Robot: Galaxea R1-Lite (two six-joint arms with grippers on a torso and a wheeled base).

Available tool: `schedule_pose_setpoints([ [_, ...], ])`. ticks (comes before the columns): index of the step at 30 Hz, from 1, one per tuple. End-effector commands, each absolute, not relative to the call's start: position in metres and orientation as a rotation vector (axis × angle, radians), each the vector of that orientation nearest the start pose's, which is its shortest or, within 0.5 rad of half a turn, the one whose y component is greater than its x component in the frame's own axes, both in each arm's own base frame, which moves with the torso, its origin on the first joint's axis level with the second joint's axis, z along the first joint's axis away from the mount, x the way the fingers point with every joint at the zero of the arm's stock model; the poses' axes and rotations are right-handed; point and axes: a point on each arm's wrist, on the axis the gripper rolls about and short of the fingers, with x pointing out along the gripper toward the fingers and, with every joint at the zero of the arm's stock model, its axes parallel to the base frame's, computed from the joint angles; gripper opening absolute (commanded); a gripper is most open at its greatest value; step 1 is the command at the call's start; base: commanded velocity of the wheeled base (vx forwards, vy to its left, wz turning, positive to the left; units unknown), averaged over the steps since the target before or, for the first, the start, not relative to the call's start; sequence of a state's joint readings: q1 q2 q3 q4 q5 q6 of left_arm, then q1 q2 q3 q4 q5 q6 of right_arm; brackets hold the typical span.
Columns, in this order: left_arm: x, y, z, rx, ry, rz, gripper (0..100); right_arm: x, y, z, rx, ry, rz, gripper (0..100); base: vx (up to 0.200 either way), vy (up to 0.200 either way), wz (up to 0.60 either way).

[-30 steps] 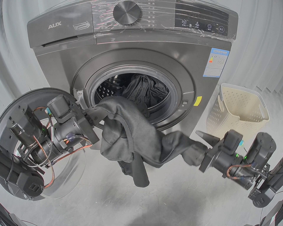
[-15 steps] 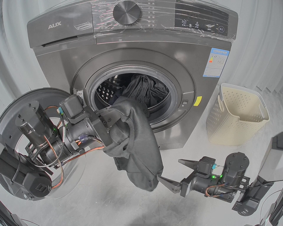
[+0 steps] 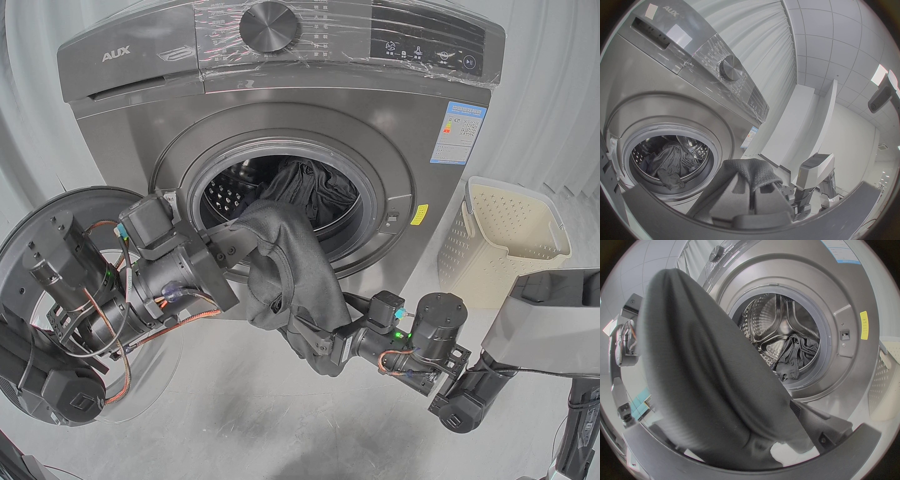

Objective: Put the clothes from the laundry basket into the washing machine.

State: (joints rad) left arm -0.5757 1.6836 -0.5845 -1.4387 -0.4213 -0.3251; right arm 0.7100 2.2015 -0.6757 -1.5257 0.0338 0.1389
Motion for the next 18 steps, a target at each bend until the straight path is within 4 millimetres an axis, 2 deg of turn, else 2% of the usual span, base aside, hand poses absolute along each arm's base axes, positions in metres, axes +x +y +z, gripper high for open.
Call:
schedule_pose_setpoints([
  [1, 0.223, -0.157, 0.214, -0.323, -0.203, -1.041, 0, 0.289, 0.246, 0.054, 0.124, 0.063, 0.734, 100, 0.000, 0.000, 0.00],
  [8, 0.224, -0.157, 0.215, -0.325, -0.208, -1.040, 0, 0.277, 0.266, 0.057, 0.128, 0.049, 0.797, 100, 0.000, 0.000, 0.00],
  [18, 0.224, -0.157, 0.218, -0.327, -0.220, -1.037, 0, 0.315, 0.285, 0.046, 0.150, -0.006, 0.733, 100, 0.000, 0.000, 0.00],
])
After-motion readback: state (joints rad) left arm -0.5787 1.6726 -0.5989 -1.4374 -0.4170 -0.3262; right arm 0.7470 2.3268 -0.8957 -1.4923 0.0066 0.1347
